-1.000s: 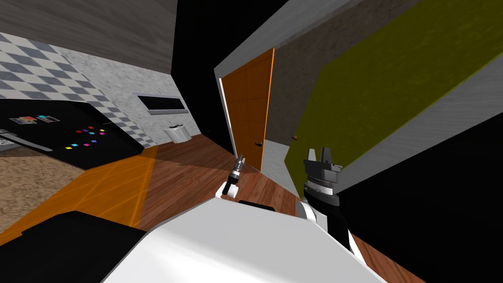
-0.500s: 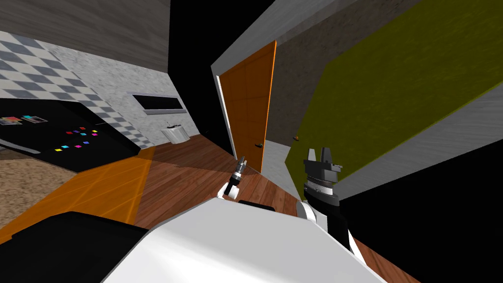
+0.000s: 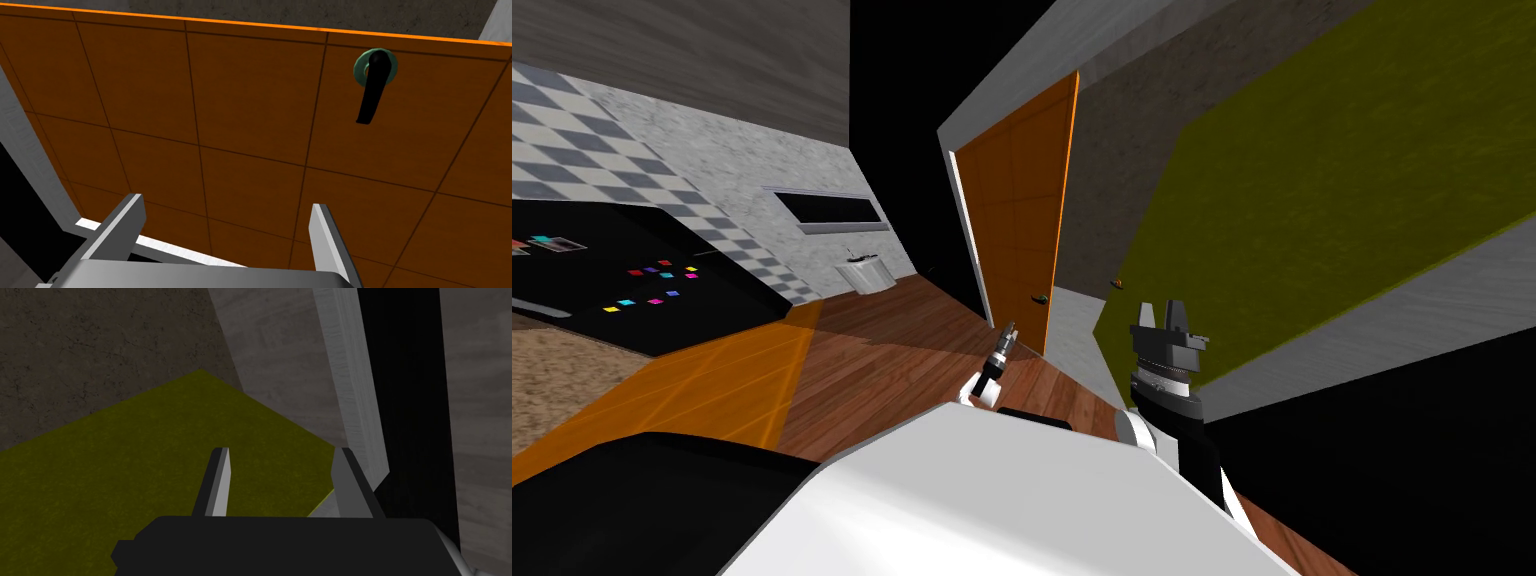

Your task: Push the door open

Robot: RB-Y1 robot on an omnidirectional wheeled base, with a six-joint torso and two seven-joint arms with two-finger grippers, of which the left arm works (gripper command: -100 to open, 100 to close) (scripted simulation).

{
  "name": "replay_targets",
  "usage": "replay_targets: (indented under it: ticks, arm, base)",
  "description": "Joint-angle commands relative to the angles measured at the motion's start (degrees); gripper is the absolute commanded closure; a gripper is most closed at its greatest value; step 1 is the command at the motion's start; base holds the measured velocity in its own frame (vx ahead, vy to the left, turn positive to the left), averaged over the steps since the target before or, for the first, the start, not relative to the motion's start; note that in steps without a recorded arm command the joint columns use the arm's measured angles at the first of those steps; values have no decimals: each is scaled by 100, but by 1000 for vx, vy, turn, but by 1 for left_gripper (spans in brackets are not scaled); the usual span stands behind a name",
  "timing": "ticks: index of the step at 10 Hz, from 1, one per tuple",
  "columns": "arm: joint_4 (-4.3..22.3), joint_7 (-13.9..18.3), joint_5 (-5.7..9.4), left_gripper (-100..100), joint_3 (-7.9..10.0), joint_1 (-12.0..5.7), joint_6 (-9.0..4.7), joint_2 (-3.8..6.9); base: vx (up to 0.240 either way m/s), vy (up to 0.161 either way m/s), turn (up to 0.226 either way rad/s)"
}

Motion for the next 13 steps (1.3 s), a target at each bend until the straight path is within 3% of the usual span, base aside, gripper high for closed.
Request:
replay_targets:
  ticks: [1,6,13]
  arm:
    - [229,34,-31,-100,-34,-78,-44,8]
    - [1099,107,-169,-100,-182,-406,-133,-41]
    - [1918,177,-299,-100,-322,-715,-217,-117]
  base:
    - [104,37,-11]
    - [124,32,-15]
    - [120,26,-11]
